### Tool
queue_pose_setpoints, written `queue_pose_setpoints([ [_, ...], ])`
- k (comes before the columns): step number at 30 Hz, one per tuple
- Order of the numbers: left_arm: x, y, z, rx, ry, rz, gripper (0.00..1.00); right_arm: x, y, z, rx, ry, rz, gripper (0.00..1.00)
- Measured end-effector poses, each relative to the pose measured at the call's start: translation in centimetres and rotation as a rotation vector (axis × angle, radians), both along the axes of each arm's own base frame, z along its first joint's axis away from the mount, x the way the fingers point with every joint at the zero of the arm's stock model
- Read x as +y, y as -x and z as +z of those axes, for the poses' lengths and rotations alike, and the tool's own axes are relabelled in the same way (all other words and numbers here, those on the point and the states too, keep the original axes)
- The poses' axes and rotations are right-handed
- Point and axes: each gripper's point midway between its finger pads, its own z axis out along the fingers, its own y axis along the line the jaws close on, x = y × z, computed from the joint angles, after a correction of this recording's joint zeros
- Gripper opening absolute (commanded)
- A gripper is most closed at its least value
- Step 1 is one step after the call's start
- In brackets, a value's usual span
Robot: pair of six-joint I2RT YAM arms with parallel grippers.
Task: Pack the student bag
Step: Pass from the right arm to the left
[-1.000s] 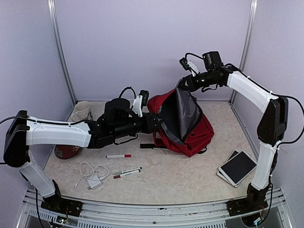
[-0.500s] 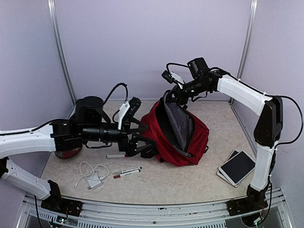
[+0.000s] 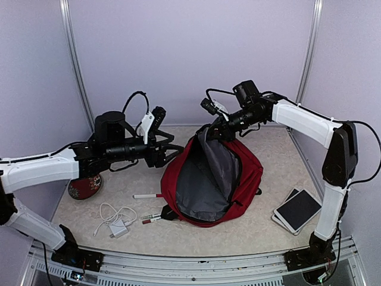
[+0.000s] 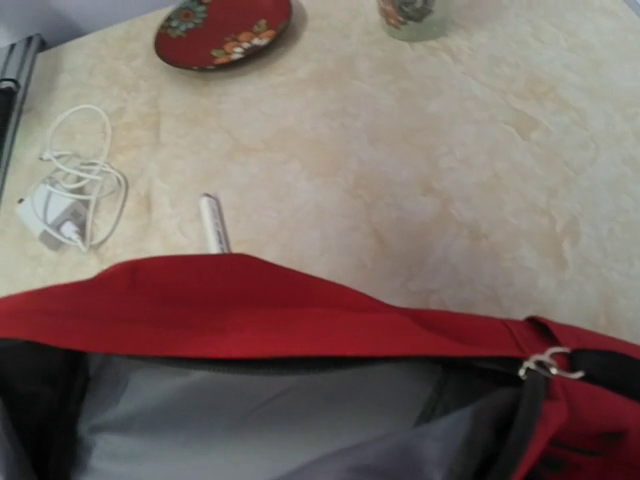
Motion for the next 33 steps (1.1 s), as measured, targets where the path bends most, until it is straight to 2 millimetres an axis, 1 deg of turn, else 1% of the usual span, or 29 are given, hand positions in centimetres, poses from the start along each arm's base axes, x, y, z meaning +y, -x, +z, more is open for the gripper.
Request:
queue_pose_setpoints([
  [2,0.0,-2.4,-3.5,0.020,-0.075,0.041,0.91,0.0,0.4,0.2,-0.001,-0.005,0.009,0.00],
  [4,-0.2,-3.8,-5.8,-0.011,-0.134,0.040,0.95,0.0,0.8,0.3,-0.003,-0.008,0.019,0.00],
  [6,-0.9,-4.1,-6.4,-0.090,-0.166,-0.002,0.96,0.1,1.2,0.4,-0.005,-0.010,0.032,0.00],
  [8,-1.7,-4.4,-6.3,-0.175,-0.183,-0.048,0.97,0.2,1.6,0.4,-0.008,-0.011,0.045,0.00],
  [9,-2.3,-4.7,-5.8,-0.215,-0.183,-0.077,0.97,0.2,1.7,0.5,-0.011,-0.012,0.050,0.00],
  [11,-3.4,-6.1,-4.7,-0.268,-0.164,-0.114,0.97,0.1,2.1,0.5,-0.015,-0.013,0.062,0.00],
  [13,-4.2,-8.3,-3.2,-0.313,-0.132,-0.152,0.96,0.1,2.4,0.6,-0.024,-0.016,0.075,0.00],
  [15,-4.7,-9.8,-2.7,-0.342,-0.116,-0.183,0.96,-0.1,2.7,0.7,-0.034,-0.018,0.086,0.00],
  [17,-5.2,-10.7,-2.9,-0.362,-0.116,-0.212,0.96,-0.1,2.9,0.9,-0.050,-0.022,0.096,0.00],
  [19,-6.2,-10.6,-3.8,-0.368,-0.123,-0.265,0.92,-0.1,3.0,1.2,-0.061,-0.026,0.104,0.00],
  [21,-7.4,-10.1,-5.0,-0.356,-0.137,-0.326,0.84,-0.1,3.0,1.2,-0.071,-0.026,0.109,0.00],
  [25,-8.8,-9.1,-6.6,-0.341,-0.158,-0.413,0.56,-0.2,2.9,1.2,-0.082,-0.023,0.112,0.00],
  [26,-9.0,-9.0,-6.8,-0.343,-0.164,-0.423,0.45,-0.2,2.9,1.2,-0.084,-0.022,0.111,0.00],
  [27,-9.3,-8.8,-7.0,-0.344,-0.171,-0.432,0.23,-0.2,2.9,1.2,-0.086,-0.020,0.110,0.00],
  [28,-9.5,-8.8,-7.1,-0.347,-0.178,-0.438,0.00,-0.2,2.8,1.2,-0.087,-0.019,0.108,0.00],
  [29,-9.6,-8.7,-7.1,-0.356,-0.186,-0.441,0.00,-0.2,2.8,1.1,-0.088,-0.016,0.105,0.00],
  [30,-9.7,-8.7,-7.2,-0.359,-0.192,-0.442,0.00,-0.2,2.7,1.2,-0.088,-0.014,0.099,0.05],
  [33,-9.8,-8.8,-7.4,-0.369,-0.199,-0.427,0.00,-0.6,2.1,1.3,-0.098,-0.001,0.033,0.43],
])
